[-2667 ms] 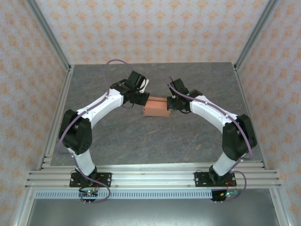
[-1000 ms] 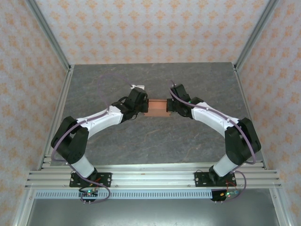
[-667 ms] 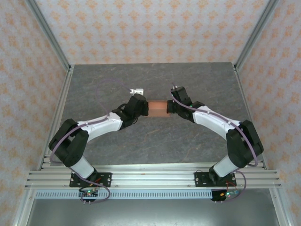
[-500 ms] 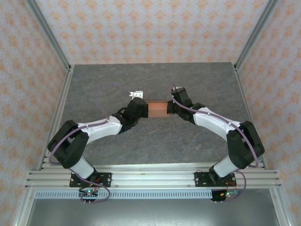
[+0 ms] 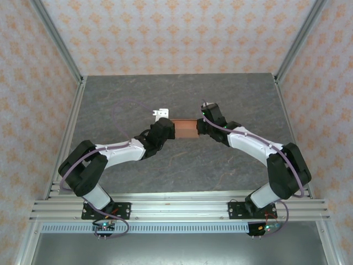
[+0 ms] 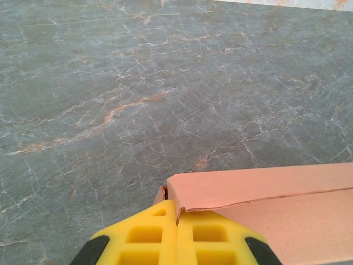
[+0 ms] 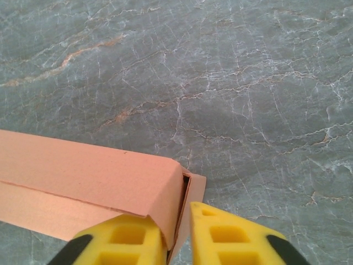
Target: Fold the paper box
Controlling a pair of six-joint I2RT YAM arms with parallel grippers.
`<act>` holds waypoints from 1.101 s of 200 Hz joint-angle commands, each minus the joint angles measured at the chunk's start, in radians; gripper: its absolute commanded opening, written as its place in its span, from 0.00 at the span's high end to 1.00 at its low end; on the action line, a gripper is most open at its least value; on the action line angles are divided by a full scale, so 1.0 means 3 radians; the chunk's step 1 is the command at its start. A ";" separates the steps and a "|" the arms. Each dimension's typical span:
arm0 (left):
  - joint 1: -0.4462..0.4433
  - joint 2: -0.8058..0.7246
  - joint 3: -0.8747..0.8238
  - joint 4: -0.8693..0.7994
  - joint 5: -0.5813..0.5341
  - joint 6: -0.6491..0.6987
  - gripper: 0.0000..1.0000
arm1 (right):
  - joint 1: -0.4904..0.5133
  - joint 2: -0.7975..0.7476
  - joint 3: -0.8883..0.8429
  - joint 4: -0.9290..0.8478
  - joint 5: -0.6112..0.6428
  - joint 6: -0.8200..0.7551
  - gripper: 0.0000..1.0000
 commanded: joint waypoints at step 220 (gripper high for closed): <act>-0.0141 0.0090 0.0111 -0.0801 -0.0440 -0.0001 1.00 | -0.0059 -0.0380 0.0321 -0.0849 -0.0720 -0.0337 0.42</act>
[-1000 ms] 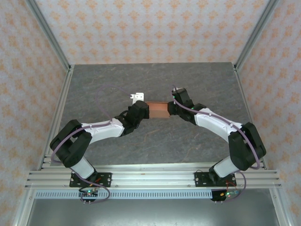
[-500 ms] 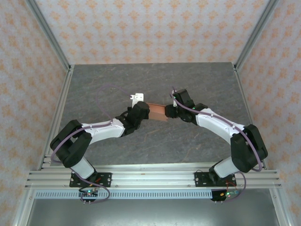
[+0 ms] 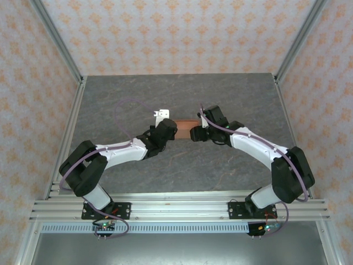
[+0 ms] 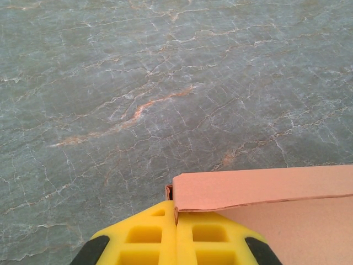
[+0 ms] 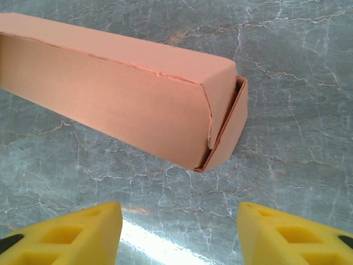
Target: Fold the paper box
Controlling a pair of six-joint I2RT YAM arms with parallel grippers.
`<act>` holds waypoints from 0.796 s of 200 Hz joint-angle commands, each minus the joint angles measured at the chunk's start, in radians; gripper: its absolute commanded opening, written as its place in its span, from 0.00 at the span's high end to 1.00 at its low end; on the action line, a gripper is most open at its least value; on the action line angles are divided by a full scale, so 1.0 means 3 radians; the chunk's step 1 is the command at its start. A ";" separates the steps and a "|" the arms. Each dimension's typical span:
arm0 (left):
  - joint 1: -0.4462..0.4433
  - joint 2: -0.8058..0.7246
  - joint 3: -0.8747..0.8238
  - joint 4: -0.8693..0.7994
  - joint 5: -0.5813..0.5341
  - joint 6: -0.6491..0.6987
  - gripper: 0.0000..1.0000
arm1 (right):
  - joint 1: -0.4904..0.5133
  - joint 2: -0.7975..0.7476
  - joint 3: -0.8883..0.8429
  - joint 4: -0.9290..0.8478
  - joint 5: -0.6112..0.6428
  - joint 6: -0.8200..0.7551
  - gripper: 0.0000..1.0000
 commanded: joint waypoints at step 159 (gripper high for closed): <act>-0.0052 0.0017 -0.0039 -0.0433 -0.0132 0.0029 1.00 | -0.0655 0.0414 0.0383 0.0636 -0.0964 0.1495 0.45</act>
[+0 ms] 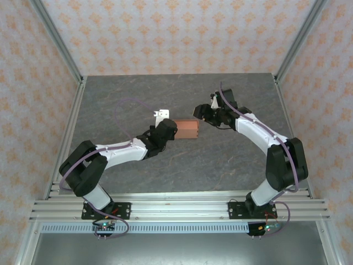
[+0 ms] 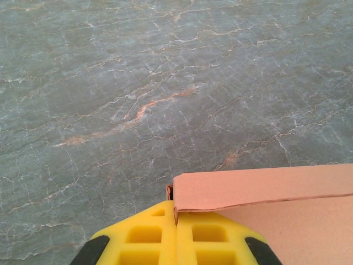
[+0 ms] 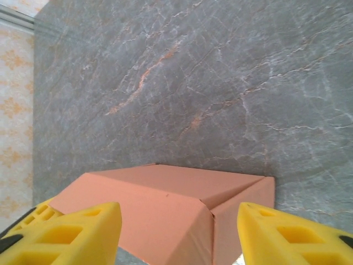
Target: Fold the paper box
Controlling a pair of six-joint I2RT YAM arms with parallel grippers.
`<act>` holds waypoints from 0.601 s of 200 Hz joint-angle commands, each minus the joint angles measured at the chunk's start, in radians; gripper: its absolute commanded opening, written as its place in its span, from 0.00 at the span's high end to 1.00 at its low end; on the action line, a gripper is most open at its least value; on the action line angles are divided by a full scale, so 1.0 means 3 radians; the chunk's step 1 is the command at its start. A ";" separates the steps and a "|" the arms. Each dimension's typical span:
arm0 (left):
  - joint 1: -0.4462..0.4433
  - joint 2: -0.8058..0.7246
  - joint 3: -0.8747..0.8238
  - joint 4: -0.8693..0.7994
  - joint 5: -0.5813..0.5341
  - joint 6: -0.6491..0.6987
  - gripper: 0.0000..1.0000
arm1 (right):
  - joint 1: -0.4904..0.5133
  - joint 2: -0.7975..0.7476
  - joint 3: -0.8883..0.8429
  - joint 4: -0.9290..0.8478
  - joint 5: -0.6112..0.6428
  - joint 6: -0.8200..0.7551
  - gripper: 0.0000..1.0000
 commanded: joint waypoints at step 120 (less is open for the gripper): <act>-0.0120 0.0059 0.0010 -0.0534 -0.0191 -0.0031 1.00 | 0.0033 -0.0141 -0.0965 0.1180 -0.0144 0.0774 0.62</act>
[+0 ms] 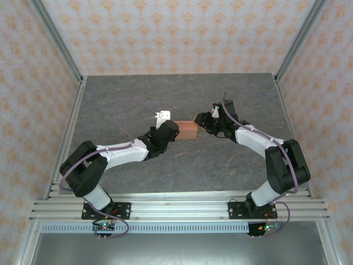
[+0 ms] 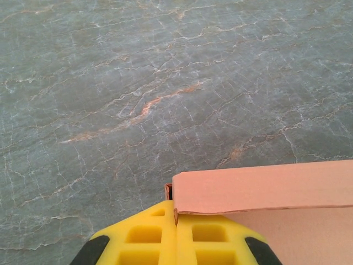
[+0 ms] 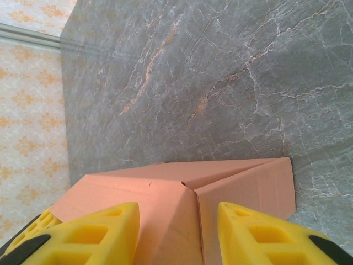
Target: Fold the paper box
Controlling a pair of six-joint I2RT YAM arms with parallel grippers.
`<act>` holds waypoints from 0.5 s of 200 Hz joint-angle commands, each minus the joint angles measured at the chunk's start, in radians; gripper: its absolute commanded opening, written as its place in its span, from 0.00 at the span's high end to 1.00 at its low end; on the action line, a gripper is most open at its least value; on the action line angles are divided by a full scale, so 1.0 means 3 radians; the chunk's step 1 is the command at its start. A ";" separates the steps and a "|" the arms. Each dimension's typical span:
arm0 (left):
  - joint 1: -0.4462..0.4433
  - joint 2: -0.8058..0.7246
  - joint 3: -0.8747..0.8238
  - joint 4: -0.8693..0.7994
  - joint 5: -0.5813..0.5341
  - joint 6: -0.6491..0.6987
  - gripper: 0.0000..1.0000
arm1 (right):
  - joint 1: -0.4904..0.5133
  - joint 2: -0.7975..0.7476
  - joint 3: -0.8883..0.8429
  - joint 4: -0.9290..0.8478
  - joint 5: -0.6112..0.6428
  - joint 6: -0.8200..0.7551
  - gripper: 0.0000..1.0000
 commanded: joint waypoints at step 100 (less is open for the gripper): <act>-0.0043 -0.0161 -0.0103 -0.0442 0.0102 -0.0007 0.77 | 0.0046 -0.0029 -0.0182 0.0122 0.0136 0.0052 0.65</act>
